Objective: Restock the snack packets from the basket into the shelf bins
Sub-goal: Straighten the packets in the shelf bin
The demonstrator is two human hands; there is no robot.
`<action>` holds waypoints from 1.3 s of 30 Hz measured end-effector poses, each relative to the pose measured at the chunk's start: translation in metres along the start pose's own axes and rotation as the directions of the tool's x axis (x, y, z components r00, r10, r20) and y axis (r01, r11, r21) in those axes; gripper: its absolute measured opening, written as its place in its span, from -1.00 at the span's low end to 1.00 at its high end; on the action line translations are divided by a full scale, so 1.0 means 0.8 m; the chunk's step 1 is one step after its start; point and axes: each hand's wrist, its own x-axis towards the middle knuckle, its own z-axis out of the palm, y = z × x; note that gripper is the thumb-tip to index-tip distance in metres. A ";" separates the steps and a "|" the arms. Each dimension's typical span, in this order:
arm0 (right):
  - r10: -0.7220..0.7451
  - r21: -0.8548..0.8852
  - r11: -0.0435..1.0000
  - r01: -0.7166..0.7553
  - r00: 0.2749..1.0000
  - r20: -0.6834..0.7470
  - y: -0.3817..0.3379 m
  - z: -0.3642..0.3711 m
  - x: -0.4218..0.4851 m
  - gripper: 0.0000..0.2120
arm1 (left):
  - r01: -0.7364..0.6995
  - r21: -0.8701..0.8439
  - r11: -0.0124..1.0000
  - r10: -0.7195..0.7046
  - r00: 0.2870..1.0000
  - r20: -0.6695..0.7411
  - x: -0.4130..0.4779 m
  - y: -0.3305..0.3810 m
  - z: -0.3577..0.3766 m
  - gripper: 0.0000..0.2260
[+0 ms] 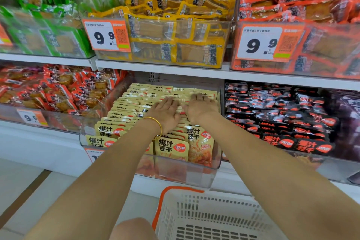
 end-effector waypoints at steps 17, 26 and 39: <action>0.019 -0.041 0.999 -0.019 1.000 0.003 -0.013 0.004 0.026 -0.42 | -0.044 -0.004 0.999 0.044 0.999 -0.022 0.041 -0.010 0.008 -0.50; -0.212 -0.003 0.977 0.213 0.972 -0.104 -0.039 0.011 0.011 -0.44 | 0.130 -0.021 0.991 -0.130 0.991 -0.015 0.013 -0.072 0.002 -0.50; -0.307 -0.022 0.952 0.306 0.951 -0.047 -0.048 0.018 -0.008 -0.45 | 0.218 -0.072 0.973 -0.218 0.976 -0.001 -0.015 -0.110 0.006 -0.51</action>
